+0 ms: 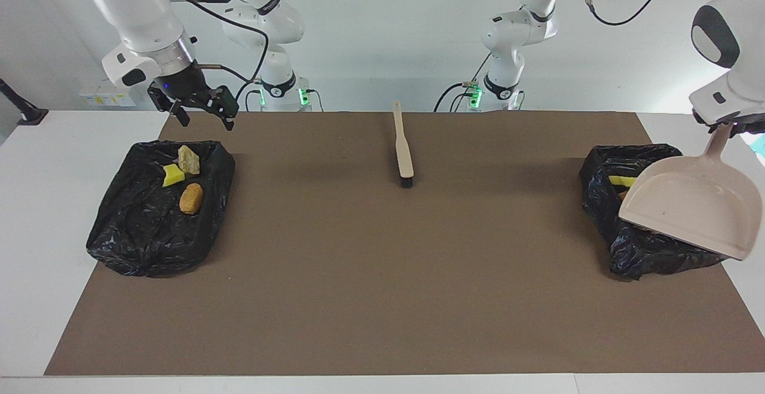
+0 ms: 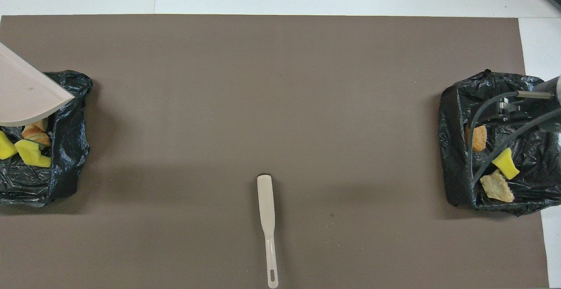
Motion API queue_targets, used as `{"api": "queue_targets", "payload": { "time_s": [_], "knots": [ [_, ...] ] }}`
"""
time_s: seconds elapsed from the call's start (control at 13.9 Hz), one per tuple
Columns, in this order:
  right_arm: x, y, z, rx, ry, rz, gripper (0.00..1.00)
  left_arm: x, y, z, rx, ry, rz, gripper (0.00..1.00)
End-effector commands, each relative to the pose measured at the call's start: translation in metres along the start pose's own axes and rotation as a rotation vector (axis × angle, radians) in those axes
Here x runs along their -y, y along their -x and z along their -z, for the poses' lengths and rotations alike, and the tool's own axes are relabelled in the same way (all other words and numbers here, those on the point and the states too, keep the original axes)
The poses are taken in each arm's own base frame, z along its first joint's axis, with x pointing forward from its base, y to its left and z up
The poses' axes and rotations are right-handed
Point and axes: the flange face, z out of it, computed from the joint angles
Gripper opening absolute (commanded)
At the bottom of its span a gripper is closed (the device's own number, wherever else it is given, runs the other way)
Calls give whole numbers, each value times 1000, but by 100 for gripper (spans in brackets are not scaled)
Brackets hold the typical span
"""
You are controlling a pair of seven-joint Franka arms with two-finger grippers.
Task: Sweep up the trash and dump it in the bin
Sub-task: 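Tip the dustpan over the black bag with the left gripper, then lift the emptied dustpan off the bag with the left gripper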
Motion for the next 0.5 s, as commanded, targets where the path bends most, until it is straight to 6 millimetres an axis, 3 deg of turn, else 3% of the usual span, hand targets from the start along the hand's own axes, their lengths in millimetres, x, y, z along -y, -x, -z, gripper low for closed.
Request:
{"api": "queue_targets", "payload": {
  "time_s": [0.0,0.14,0.43],
  "knots": [
    [0,5,2,-9,-15,-10,100,-71,-44,31,-20,82,122,0],
    [0,4,2,-12,-14,-12,100,-115,-76,42,-65,156,182,0],
    [0,-12,7,-123,-10,-9,100,-198,-129,66,-162,191,127,0]
  ]
}}
